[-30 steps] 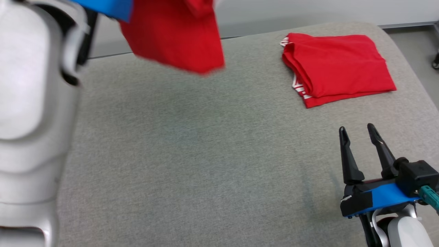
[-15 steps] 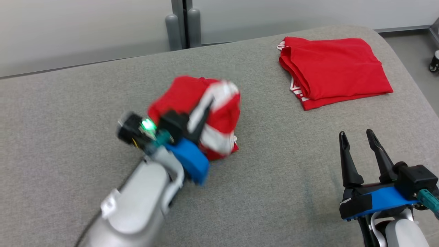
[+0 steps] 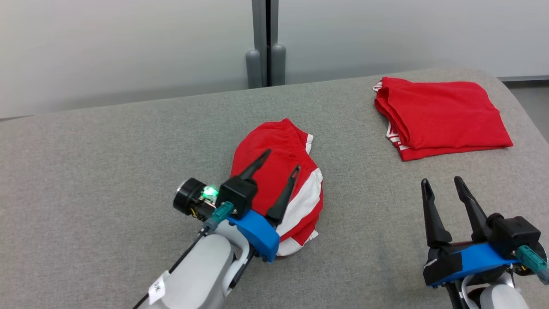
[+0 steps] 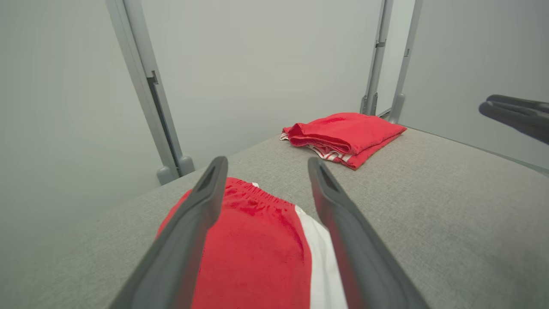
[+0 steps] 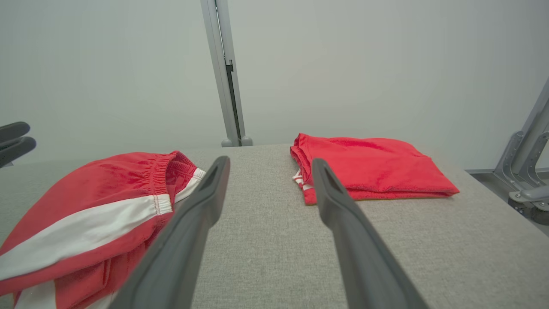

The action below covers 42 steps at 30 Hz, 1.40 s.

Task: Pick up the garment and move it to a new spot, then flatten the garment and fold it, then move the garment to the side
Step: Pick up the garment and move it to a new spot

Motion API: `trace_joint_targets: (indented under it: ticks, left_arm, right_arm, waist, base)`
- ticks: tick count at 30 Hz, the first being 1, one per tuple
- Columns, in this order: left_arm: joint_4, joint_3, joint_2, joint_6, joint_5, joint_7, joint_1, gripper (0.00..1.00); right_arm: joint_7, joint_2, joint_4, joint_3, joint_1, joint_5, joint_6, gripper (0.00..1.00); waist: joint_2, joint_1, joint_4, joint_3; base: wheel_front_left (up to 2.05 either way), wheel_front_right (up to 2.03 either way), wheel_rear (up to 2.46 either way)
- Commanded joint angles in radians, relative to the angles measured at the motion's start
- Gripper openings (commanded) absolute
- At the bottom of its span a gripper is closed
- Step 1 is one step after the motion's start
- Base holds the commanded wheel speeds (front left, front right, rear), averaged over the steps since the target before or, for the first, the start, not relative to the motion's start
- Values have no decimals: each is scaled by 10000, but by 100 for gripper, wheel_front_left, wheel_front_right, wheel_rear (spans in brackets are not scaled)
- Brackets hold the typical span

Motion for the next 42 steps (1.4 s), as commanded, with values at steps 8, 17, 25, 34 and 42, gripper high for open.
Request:
trace_joint_targets:
  ticks: [8,17,25,34,42]
  left_arm:
    - [-1546,1704,1112,998,-288,-235,495,100]
    - [-3395,3628,2798,2094,-208,-235,2405,100]
    - [-5092,5267,3771,2573,-585,-235,4642,100]
    - [-6149,6366,3635,2612,-709,-236,6451,100]
    - [-6138,6229,3340,2523,-569,-236,6986,100]
  right_arm:
    - [148,-13,-74,-145,588,-5,3,100]
    - [207,-16,-110,-248,952,73,1,100]
    - [296,-13,-183,-277,1178,-7,1,100]
    - [351,-16,-206,-385,1563,28,1,100]
    - [449,-16,-352,-379,1844,163,1,100]
  waist:
    - [1,0,634,-673]
    - [1,0,1399,-1086]
    - [1,0,1826,-1386]
    - [1,0,2125,-1566]
    - [1,0,2187,-1709]
  base:
    - [0,0,0]
    - [0,0,0]
    - [0,0,0]
    - [0,0,0]
    - [0,0,0]
